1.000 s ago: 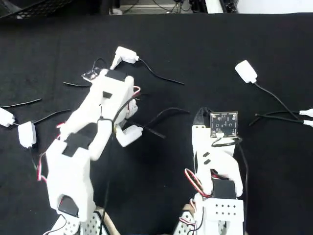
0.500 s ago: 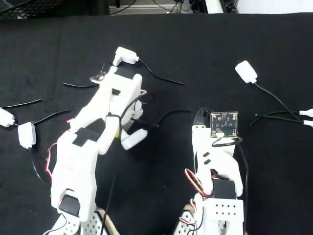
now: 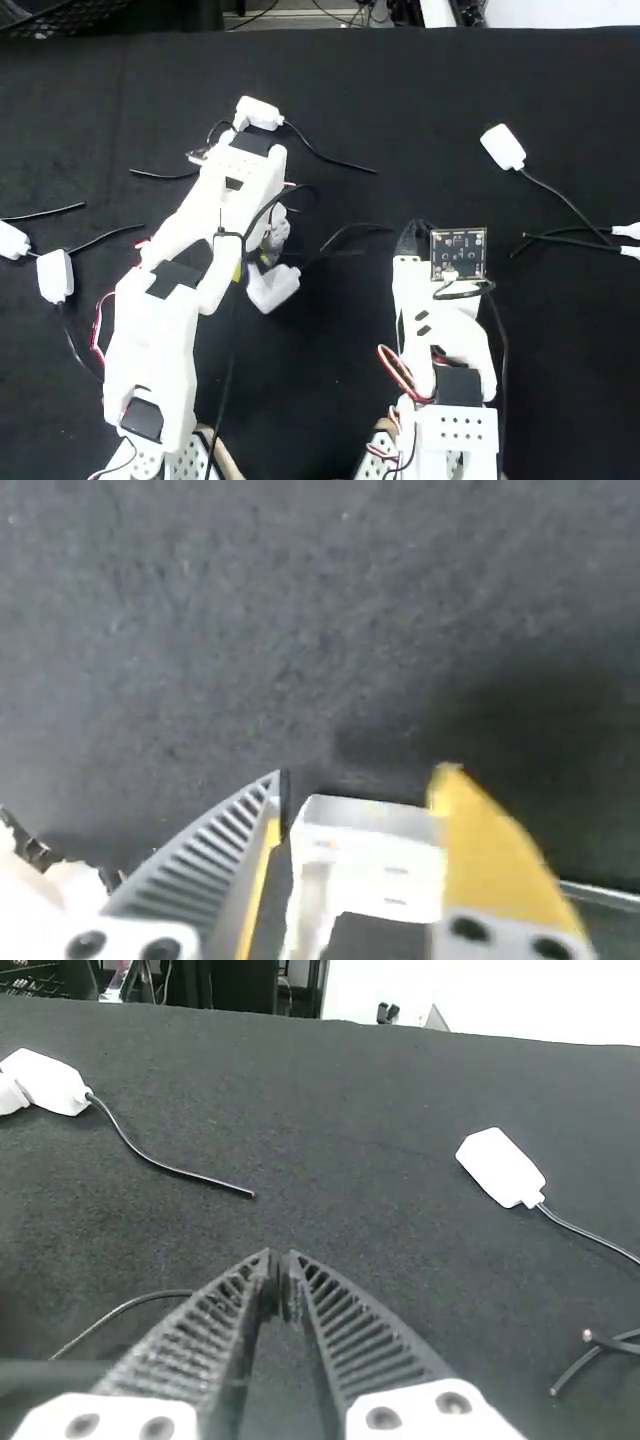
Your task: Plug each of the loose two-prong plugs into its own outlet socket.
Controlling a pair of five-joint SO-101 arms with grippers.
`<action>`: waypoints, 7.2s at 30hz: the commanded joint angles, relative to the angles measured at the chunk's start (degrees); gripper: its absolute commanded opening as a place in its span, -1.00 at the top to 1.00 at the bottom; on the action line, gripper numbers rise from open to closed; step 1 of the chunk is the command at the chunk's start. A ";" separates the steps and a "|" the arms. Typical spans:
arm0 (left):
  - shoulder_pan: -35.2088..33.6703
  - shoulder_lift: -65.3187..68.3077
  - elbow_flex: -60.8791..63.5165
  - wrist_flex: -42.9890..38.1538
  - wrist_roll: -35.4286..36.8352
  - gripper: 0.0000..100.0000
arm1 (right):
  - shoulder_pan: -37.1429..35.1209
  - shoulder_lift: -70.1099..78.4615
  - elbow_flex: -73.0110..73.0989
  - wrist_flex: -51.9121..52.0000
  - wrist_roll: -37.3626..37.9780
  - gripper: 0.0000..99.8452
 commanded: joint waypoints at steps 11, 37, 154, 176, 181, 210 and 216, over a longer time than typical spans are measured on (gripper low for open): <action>-0.31 -1.14 -7.34 4.48 2.37 0.09 | 0.18 -0.22 -0.75 -0.97 -0.44 0.97; -53.41 -30.15 31.60 4.04 -28.57 0.09 | -31.12 -0.22 -5.32 9.67 5.19 0.71; -59.03 -30.07 44.62 -10.55 -31.91 0.10 | -46.15 50.77 -47.60 47.12 2.37 0.54; -59.03 -30.07 44.62 -10.55 -31.91 0.10 | -50.90 70.64 -46.29 32.35 -4.92 0.54; -59.03 -30.07 44.62 -10.55 -31.91 0.10 | -53.54 70.64 -44.09 29.19 -5.10 0.54; -58.95 -29.98 45.14 -10.55 -31.91 0.09 | -53.45 70.73 -40.84 30.68 -2.02 0.76; -51.47 -30.07 47.16 -10.55 -31.91 0.09 | -53.45 70.73 -40.84 30.59 -2.02 0.98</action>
